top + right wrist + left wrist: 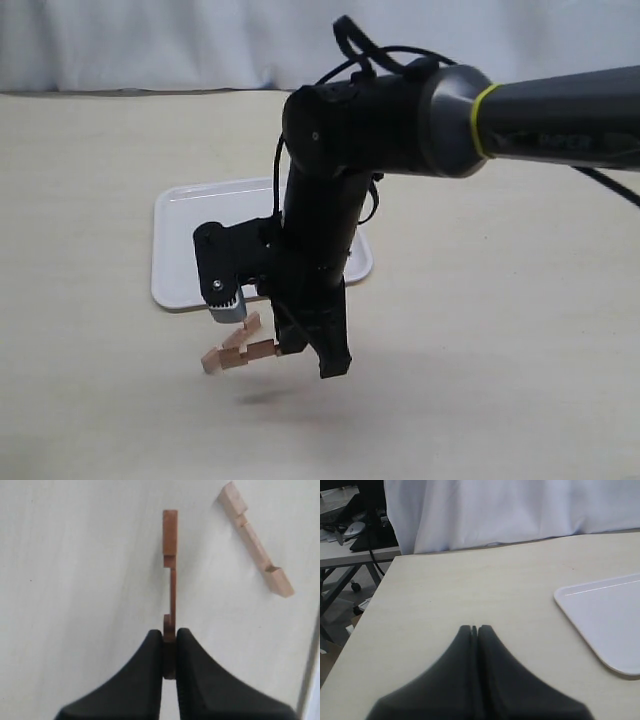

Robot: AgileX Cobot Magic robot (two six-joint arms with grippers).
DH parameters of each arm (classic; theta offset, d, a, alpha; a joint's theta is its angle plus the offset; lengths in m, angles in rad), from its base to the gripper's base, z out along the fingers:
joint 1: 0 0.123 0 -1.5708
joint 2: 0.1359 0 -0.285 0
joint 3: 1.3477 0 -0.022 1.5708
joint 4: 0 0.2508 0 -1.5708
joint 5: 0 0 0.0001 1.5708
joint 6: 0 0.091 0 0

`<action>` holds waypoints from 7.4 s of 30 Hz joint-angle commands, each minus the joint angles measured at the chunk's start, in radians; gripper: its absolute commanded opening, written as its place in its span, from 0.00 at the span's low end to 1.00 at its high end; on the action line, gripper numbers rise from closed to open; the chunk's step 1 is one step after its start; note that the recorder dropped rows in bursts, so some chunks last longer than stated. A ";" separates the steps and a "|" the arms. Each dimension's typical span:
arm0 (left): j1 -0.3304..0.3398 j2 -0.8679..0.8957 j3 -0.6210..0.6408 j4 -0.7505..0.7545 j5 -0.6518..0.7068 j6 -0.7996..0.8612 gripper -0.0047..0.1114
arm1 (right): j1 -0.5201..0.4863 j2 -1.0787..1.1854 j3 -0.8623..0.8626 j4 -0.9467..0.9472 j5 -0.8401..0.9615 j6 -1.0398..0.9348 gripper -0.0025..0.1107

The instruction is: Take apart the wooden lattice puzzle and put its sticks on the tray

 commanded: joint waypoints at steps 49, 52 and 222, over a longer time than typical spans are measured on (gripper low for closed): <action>0.005 -0.002 0.002 -0.004 -0.015 -0.001 0.04 | -0.061 0.064 -0.019 0.237 -0.468 1.140 0.52; 0.005 -0.002 0.002 -0.004 -0.015 -0.001 0.04 | -0.061 0.064 -0.024 0.205 -0.364 1.103 0.52; -0.015 -0.002 0.002 -0.005 -0.015 -0.001 0.04 | 0.150 0.070 -0.250 -0.284 -0.472 1.658 0.06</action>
